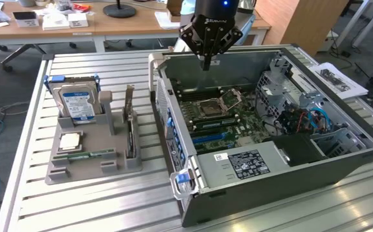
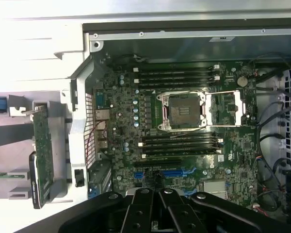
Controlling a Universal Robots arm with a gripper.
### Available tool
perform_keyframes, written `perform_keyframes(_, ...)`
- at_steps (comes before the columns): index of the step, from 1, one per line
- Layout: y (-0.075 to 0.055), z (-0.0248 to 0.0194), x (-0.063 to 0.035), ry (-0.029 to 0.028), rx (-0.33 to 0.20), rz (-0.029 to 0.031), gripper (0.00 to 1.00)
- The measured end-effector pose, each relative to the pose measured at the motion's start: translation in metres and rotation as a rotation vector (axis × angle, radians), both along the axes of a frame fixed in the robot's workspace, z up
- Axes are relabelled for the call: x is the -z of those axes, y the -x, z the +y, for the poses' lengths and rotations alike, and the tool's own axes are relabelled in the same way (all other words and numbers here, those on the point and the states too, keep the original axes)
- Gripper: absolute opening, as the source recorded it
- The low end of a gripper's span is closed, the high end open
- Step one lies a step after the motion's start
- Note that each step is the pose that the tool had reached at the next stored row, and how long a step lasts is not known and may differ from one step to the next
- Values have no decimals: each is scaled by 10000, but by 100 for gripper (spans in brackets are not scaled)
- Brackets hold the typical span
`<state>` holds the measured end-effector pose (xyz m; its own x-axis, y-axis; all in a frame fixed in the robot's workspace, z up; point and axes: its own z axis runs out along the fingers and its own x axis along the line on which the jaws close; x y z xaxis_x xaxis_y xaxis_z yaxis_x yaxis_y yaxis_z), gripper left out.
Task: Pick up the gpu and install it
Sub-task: 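Reach for the gpu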
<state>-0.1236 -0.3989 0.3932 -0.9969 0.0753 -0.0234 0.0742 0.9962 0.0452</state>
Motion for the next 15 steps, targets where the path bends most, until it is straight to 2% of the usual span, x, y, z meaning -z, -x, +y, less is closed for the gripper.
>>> perform_keyframes(15, 223, 0, 0, 1, 1, 1, 11)
